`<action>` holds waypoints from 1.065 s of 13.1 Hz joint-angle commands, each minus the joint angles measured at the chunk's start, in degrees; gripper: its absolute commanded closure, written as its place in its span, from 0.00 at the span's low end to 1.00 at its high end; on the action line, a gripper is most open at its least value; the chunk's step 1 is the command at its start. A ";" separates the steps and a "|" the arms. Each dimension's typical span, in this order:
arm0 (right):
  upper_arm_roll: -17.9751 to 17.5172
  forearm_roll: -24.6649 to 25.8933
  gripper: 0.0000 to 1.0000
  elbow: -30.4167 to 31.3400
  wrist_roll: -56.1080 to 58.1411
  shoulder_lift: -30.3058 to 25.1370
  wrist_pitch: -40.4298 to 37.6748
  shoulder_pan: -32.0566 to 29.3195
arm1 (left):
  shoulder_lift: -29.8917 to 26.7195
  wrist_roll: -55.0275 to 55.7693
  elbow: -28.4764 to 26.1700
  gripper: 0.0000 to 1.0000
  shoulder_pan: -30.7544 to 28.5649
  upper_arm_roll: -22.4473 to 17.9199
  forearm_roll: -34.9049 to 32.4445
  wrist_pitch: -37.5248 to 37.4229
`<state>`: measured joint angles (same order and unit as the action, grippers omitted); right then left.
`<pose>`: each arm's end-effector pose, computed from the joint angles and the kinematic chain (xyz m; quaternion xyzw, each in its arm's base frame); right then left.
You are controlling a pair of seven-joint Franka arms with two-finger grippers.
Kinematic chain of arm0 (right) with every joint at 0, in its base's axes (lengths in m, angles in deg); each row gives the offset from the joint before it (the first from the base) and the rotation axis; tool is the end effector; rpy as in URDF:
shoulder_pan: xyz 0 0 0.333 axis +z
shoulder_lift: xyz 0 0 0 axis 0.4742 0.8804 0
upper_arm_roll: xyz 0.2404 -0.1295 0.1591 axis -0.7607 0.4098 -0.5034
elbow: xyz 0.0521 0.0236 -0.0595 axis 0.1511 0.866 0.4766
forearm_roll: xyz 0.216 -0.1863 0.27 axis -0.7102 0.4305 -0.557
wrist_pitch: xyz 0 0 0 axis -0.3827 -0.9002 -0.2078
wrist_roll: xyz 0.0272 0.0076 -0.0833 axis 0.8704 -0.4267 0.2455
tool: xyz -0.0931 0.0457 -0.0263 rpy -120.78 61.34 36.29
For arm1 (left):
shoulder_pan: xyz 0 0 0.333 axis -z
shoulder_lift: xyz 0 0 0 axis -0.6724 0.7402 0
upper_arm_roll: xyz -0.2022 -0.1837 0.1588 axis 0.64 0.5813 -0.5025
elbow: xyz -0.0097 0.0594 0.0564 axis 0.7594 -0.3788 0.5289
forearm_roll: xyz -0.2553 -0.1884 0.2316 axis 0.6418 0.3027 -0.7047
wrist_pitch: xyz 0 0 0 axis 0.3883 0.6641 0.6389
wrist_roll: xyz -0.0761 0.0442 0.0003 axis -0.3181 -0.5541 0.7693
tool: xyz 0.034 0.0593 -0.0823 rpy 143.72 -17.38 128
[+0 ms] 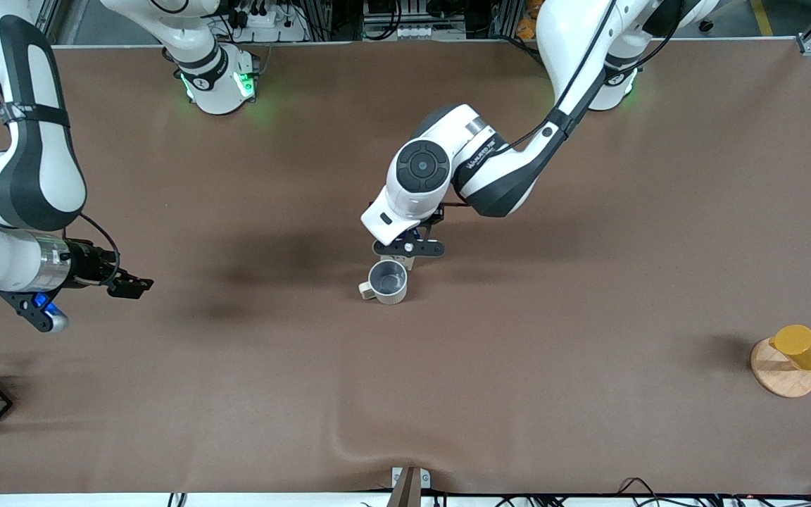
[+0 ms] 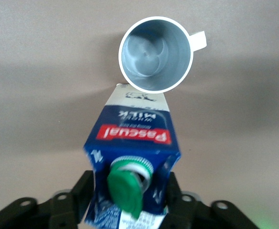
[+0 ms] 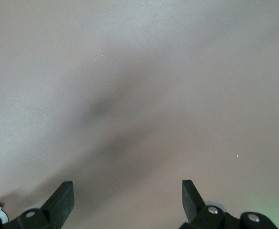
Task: Place milk next to cup
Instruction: 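Lower the milk carton beside the mug with the left gripper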
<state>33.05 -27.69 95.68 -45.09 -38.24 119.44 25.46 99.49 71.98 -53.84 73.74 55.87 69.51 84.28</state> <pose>0.6393 -0.0163 0.3997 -0.9406 0.3124 0.1298 0.0289 0.5101 -0.5201 0.3513 0.9928 -0.0079 -0.1046 0.0587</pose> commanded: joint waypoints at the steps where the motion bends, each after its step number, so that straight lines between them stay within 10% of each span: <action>1: -0.63 -0.14 0.00 1.61 1.71 -1.49 -0.29 -0.67 | 0.52 0.81 1.51 0.00 0.85 -0.75 0.98 0.14; 7: -0.54 1.08 0.00 1.25 18.37 -3.68 -0.47 -2.94 | -7.72 2.47 1.60 0.00 -0.20 -0.57 1.86 -4.41; 14: -1.07 4.16 0.00 1.61 32.29 -16.33 -9.08 -3.31 | -24.43 1.43 -0.77 0.00 -16.43 -0.49 -10.10 -17.43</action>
<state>32.90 -24.73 95.37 -15.90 -49.25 111.37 22.22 78.74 73.64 -51.26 61.29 54.74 61.88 67.92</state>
